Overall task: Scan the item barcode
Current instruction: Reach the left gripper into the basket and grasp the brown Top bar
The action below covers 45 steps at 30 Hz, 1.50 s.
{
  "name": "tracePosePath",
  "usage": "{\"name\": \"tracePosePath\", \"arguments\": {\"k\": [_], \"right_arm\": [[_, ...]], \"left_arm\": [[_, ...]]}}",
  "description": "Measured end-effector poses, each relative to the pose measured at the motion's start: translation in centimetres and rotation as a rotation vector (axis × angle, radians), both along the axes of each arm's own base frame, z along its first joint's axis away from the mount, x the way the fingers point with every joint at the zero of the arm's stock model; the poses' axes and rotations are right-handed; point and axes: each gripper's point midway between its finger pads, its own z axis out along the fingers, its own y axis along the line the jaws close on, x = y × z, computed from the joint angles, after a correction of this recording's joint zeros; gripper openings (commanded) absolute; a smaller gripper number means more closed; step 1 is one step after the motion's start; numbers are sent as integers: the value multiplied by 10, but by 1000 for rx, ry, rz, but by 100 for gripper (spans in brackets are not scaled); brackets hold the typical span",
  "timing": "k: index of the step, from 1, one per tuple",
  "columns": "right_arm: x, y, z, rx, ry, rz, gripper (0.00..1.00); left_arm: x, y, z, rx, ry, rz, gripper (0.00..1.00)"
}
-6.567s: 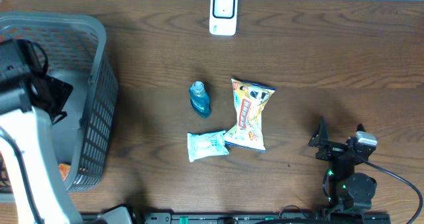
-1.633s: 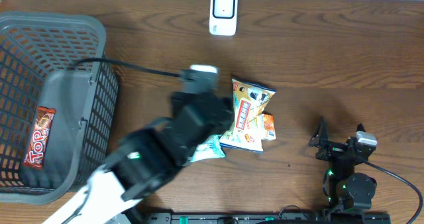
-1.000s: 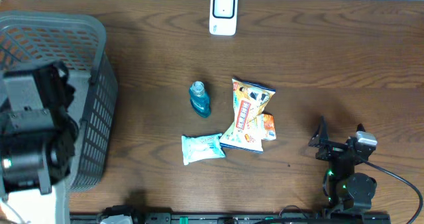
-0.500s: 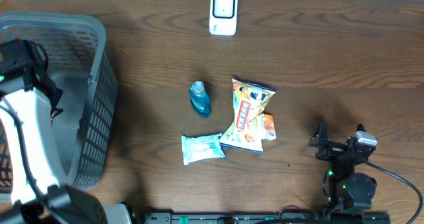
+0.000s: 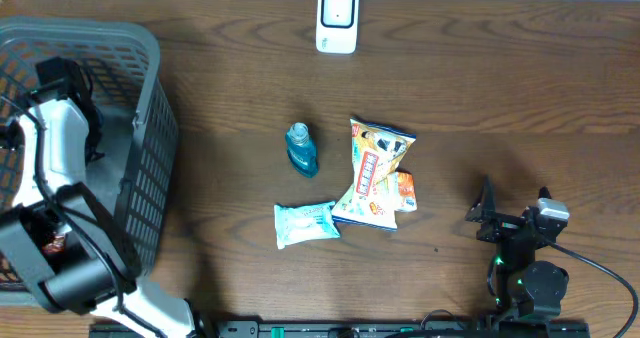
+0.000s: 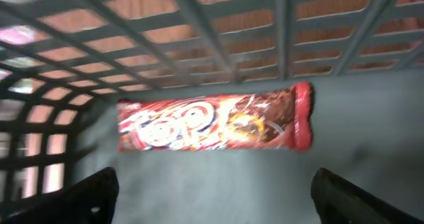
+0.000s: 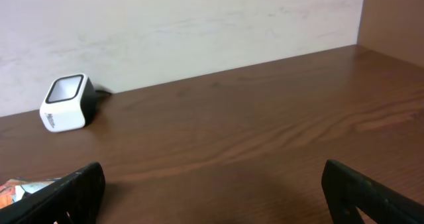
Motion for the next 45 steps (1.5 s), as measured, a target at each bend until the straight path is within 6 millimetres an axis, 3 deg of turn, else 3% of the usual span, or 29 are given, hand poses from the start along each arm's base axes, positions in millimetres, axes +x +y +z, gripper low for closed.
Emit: {"name": "tracePosePath", "arguments": {"k": [5, 15, 26, 30, 32, 37, 45], "right_arm": [[0, 0, 0, 0, 0, 0, 99], [0, 0, 0, 0, 0, 0, 99], [0, 0, 0, 0, 0, 0, 99], [0, 0, 0, 0, 0, 0, 99], [0, 0, 0, 0, 0, 0, 99], [0, 0, 0, 0, 0, 0, 99], [0, 0, 0, 0, 0, 0, 99]], "left_arm": [[9, 6, -26, 3, 3, 32, 97], [7, 13, -65, -8, 16, 123, 100], [5, 22, -71, 0, -4, 162, 100], [2, 25, -76, 39, -17, 171, 95], [1, 28, -78, 71, -36, 181, 85], [-10, 29, -85, 127, -50, 193, 10], [-28, 27, -89, 156, 23, 187, 7]]}}
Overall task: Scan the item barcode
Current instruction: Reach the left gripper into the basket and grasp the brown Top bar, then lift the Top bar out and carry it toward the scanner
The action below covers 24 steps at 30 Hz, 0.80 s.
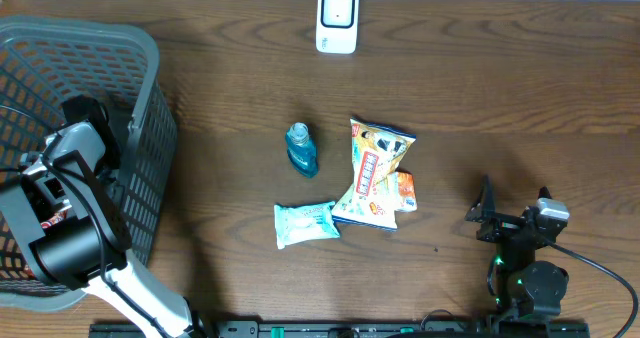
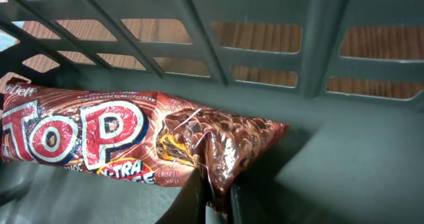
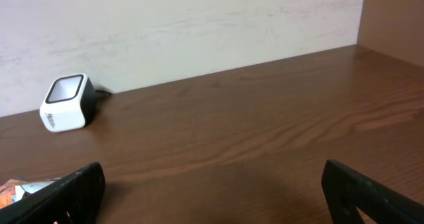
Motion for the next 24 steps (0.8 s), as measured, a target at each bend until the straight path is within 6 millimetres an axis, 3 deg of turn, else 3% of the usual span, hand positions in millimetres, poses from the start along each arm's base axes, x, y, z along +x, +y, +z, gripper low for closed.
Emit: {"name": "tracePosePath", "arguments": {"k": [8, 16, 21, 24], "right_arm": [[0, 0, 0, 0, 0, 0, 99], [0, 0, 0, 0, 0, 0, 99], [0, 0, 0, 0, 0, 0, 99], [0, 0, 0, 0, 0, 0, 99]], "left_arm": [[14, -18, 0, -27, -4, -64, 7], [66, -76, 1, -54, -5, -311, 7], [80, -106, 8, -136, -64, -387, 7], [80, -113, 28, -164, -124, -409, 7]]}}
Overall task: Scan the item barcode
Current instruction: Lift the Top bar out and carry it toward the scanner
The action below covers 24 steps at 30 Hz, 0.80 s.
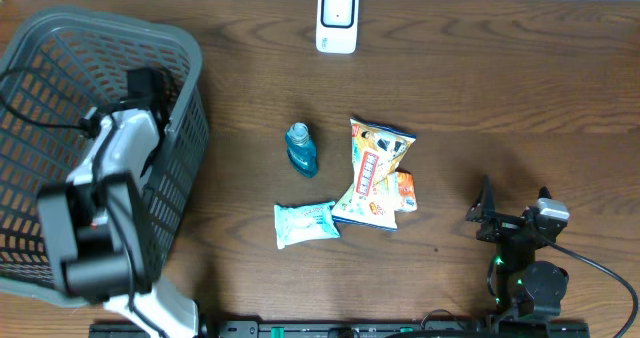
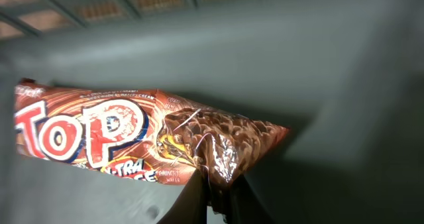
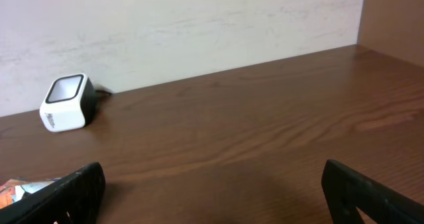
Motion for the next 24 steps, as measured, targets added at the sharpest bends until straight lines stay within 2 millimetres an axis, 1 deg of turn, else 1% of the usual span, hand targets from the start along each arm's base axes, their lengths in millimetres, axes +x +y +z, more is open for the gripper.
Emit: {"name": "tracePosePath", "arguments": {"k": [4, 6, 8, 10, 13, 15, 19, 21, 23, 24], "right_arm": [[0, 0, 0, 0, 0, 0, 99], [0, 0, 0, 0, 0, 0, 99], [0, 0, 0, 0, 0, 0, 99], [0, 0, 0, 0, 0, 0, 99], [0, 0, 0, 0, 0, 0, 99], [0, 0, 0, 0, 0, 0, 99], [0, 0, 0, 0, 0, 0, 99], [0, 0, 0, 0, 0, 0, 99], [0, 0, 0, 0, 0, 0, 99], [0, 0, 0, 0, 0, 0, 99]], "left_arm": [[2, -2, 60, 19, -149, -26, 7], [-3, -2, 99, 45, -245, -33, 7], [-8, -3, 133, 65, -339, -37, 7], [-19, -5, 168, 86, -438, -39, 7], [-36, -9, 207, 103, -559, -42, 7], [-49, -15, 236, 103, -664, -58, 7], [-59, -40, 298, 77, -905, -221, 7], [-66, -61, 335, 69, -1039, -358, 7], [-76, -88, 371, 57, -1168, -523, 7], [-81, -101, 385, 49, -1219, -598, 7]]}}
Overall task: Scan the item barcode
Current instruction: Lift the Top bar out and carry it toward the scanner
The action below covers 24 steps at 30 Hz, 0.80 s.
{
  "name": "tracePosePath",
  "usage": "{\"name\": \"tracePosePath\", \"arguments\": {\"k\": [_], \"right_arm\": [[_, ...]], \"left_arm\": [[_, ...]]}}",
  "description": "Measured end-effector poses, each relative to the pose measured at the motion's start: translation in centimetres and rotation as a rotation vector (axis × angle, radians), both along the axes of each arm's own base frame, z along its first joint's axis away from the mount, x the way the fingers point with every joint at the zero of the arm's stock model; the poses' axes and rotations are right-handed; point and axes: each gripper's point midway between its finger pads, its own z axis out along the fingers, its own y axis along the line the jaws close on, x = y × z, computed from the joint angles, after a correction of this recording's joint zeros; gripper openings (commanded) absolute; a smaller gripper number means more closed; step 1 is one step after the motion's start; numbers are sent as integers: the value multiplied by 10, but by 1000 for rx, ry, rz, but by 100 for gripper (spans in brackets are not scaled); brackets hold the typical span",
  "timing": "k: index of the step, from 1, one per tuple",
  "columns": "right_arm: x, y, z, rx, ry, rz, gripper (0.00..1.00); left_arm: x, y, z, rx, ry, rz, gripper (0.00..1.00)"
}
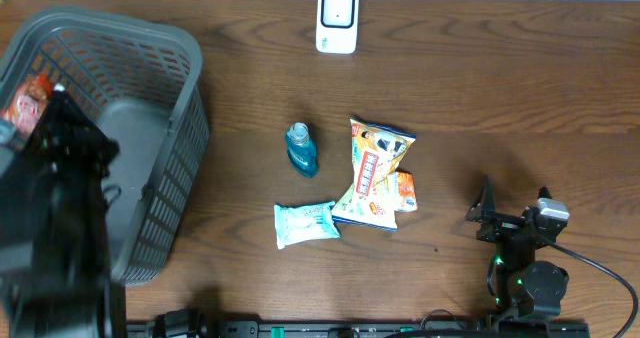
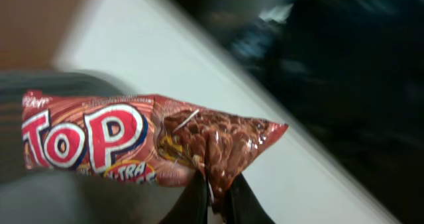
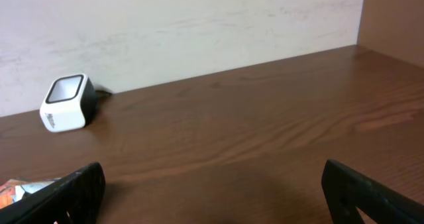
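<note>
A red "TOP" chocolate snack packet (image 2: pixel 126 141) hangs crosswise in the left wrist view, pinched at its right end by my left gripper (image 2: pixel 217 199), which is shut on it. Overhead, that packet (image 1: pixel 22 100) shows above the grey basket's far-left corner, with the raised left arm (image 1: pixel 60 228) large and dark below it. The white barcode scanner (image 1: pixel 337 20) stands at the table's far edge, also in the right wrist view as the scanner (image 3: pixel 66 103). My right gripper (image 1: pixel 510 216) rests open at the near right, holding nothing.
The grey plastic basket (image 1: pixel 185 108) fills the left side. At mid-table lie a small blue bottle (image 1: pixel 301 149), a stack of snack bags (image 1: pixel 375 173) and a white wipes packet (image 1: pixel 306 224). A pale wall (image 3: pixel 185 25) runs behind the scanner.
My left gripper held the packet low inside the basket; now it holds it high above the basket's far-left corner, close under the overhead camera. The right arm has not moved.
My left gripper was open over the packet lying on the basket floor. Then it was shut on the packet's right end. Then the basket stood shifted to the right with the packet still gripped. Now the packet is up out of the basket.
</note>
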Motion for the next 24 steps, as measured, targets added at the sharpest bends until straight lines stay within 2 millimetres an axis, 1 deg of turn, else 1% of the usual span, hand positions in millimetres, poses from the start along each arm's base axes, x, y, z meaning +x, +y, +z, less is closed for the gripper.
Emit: {"name": "tracePosePath", "arguments": {"k": [3, 4, 5, 7, 8, 11, 13, 18, 20, 22, 24], "right_arm": [[0, 0, 0, 0, 0, 0, 99], [0, 0, 0, 0, 0, 0, 99], [0, 0, 0, 0, 0, 0, 99], [0, 0, 0, 0, 1, 0, 99], [0, 0, 0, 0, 0, 0, 99], [0, 0, 0, 0, 0, 0, 99], [0, 0, 0, 0, 0, 0, 99], [0, 0, 0, 0, 0, 0, 99], [0, 0, 0, 0, 0, 0, 99], [0, 0, 0, 0, 0, 0, 99], [0, 0, 0, 0, 0, 0, 99]], "left_arm": [[-20, -47, 39, 78, -153, -248, 7], [-24, -58, 46, 97, -183, -307, 7], [-27, -74, 54, 118, -218, -399, 8], [-30, -97, 60, 139, -249, -539, 7], [-30, -105, 61, 142, -254, -589, 7], [-24, -131, 57, 127, -245, -778, 7], [-20, -143, 53, 110, -231, -856, 7], [-13, -192, 43, 80, -211, -1106, 7], [-11, -216, 36, 81, -204, -1206, 7], [-9, -246, 27, 90, -202, -1316, 7], [-8, -278, 14, 106, -192, -1419, 7]]}}
